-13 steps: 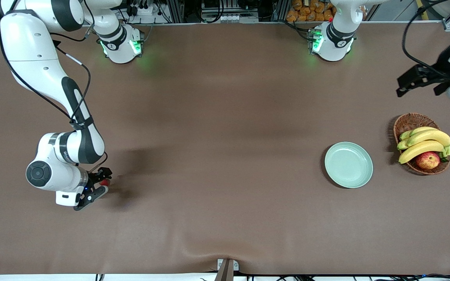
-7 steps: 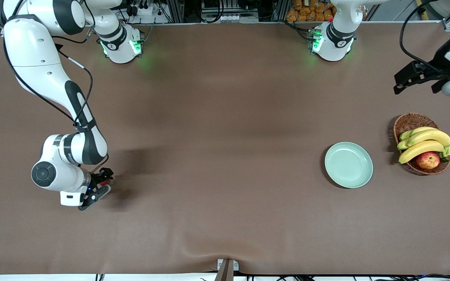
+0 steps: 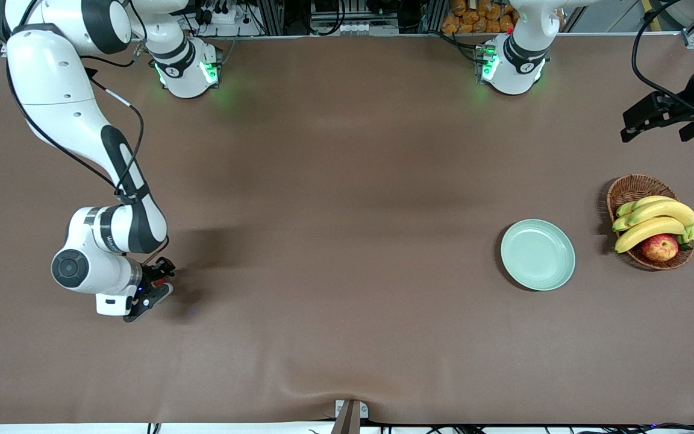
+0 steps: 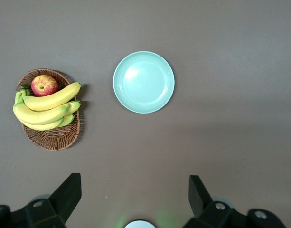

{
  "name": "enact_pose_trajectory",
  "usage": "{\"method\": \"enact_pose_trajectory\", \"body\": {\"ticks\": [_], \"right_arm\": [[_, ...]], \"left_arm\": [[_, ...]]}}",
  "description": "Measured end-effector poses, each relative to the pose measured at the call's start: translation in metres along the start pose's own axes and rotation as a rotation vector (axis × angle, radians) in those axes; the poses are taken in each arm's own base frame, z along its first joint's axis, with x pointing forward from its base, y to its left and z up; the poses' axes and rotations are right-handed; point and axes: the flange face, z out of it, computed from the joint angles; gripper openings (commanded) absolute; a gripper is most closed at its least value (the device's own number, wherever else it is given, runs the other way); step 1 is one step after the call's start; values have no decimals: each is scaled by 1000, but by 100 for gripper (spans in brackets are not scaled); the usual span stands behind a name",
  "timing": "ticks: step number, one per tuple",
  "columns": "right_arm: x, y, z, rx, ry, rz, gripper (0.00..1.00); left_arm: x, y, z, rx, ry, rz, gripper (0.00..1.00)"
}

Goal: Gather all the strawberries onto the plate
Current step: 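Close the right gripper on the strawberry and lift it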

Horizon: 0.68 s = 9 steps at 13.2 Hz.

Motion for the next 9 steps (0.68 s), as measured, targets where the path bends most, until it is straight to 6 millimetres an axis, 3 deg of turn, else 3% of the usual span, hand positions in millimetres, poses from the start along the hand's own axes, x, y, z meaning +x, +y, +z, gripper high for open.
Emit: {"method": "enact_pose_trajectory", "body": {"ticks": [4, 7, 9], "right_arm": [[-2, 3, -3, 24, 15, 22, 14], [-2, -1, -3, 42, 8, 12, 14], [3, -6, -7, 47, 13, -2, 14]], "left_arm": [[0, -3, 0, 0, -2, 12, 100], [0, -29, 1, -2, -5, -32, 100], [0, -35, 1, -3, -7, -34, 100]]}}
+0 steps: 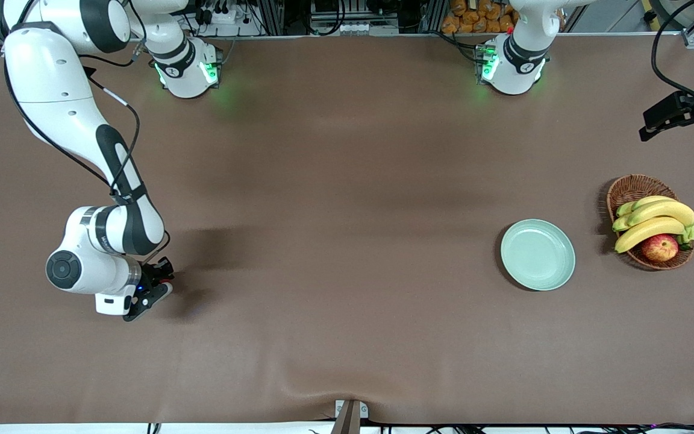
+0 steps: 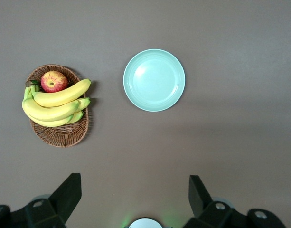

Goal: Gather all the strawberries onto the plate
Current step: 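Close the right gripper on the strawberry and lift it, then carry the strawberry mid-table with the right gripper while the left gripper approaches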

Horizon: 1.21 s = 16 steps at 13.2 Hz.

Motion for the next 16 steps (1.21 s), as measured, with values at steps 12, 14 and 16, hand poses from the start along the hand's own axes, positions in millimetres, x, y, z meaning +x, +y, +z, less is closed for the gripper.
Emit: {"method": "enact_pose_trajectory", "body": {"ticks": [12, 14, 16], "right_arm": [[85, -135, -30, 167, 104, -56, 14], [102, -168, -30, 162, 105, -4, 14], [122, -210, -31, 152, 114, 56, 14]], "left_arm": [[8, 26, 38, -15, -80, 48, 100], [14, 25, 50, -17, -100, 40, 100], [20, 25, 63, -20, -122, 18, 100]]}}
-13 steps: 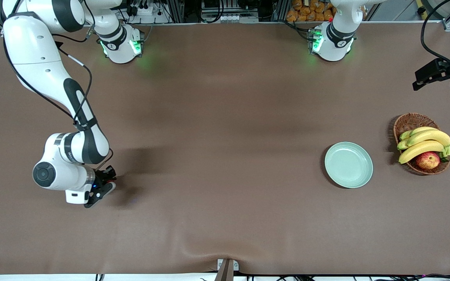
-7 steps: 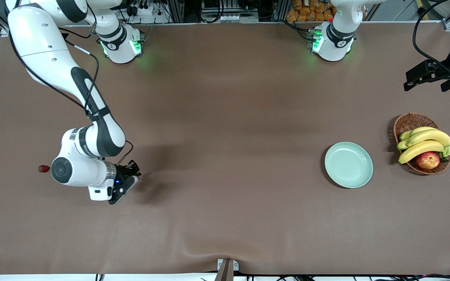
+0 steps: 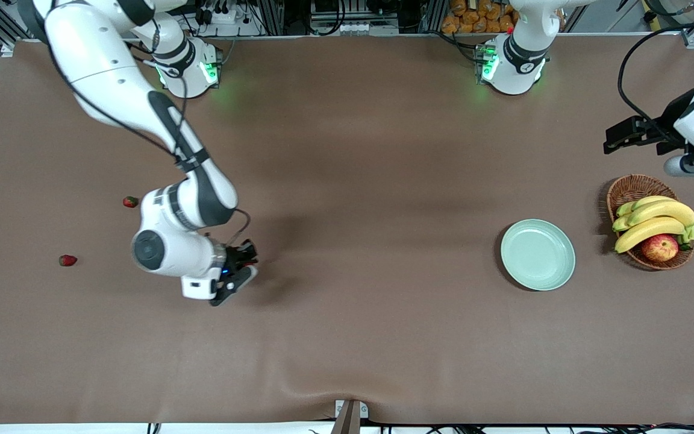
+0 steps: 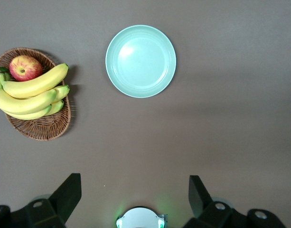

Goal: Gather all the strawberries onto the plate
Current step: 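Carry the strawberry mid-table with the right gripper while the left gripper approaches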

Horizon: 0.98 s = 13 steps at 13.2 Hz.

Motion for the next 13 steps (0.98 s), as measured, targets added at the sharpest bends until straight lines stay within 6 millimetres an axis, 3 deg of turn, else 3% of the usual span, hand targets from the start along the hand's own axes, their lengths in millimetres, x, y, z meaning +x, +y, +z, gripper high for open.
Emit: {"method": "enact_pose_trajectory", "body": {"ticks": [2, 5, 8, 11, 13], "right_arm": [[15, -45, 9, -11, 20, 67, 14], [37, -116, 9, -10, 50, 181, 13], [56, -211, 3, 7, 84, 270, 13], [59, -296, 10, 33, 151, 332, 13], [58, -337, 22, 51, 199, 347, 13]], "left_arm": [[17, 5, 19, -23, -13, -51, 100], [50, 42, 52, -43, 12, -142, 100], [81, 72, 87, -64, 39, -191, 100], [102, 98, 113, -88, 73, -253, 100], [110, 119, 127, -100, 82, -300, 100]]}}
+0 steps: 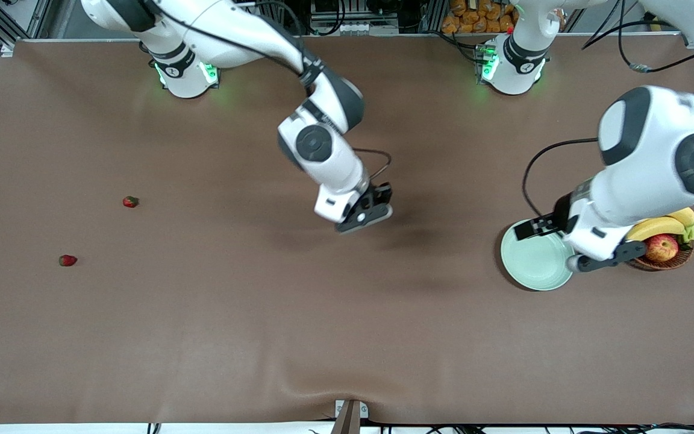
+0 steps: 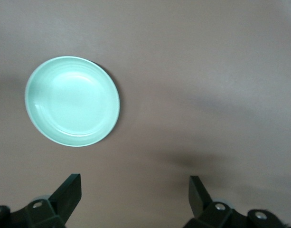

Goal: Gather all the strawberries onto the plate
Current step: 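Carry the strawberry mid-table with the right gripper while the left gripper approaches, then grasp the strawberry with the left gripper while the right gripper opens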

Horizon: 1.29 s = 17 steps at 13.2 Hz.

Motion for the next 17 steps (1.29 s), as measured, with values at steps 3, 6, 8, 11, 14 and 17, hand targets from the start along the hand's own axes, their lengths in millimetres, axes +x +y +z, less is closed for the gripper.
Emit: {"method": "enact_pose_trajectory", "body": {"ticks": [3, 6, 8, 11, 14, 17], "right_arm": [[-9, -8, 33, -10, 82, -44, 15], [-14, 3, 80, -36, 172, -121, 16], [-16, 6, 96, -61, 189, -158, 18], [-10, 8, 102, -102, 221, -213, 100], [-2, 9, 99, -118, 260, -253, 100], [16, 15, 78, -124, 296, -242, 100]], "left_arm": [[7, 9, 14, -20, 21, -24, 100], [17, 10, 30, -30, 26, -30, 100], [18, 15, 38, -36, 29, -24, 100], [14, 25, 42, -41, 33, -41, 100], [10, 36, 41, -52, 45, -105, 100], [-3, 58, 49, -60, 44, -186, 100]]}}
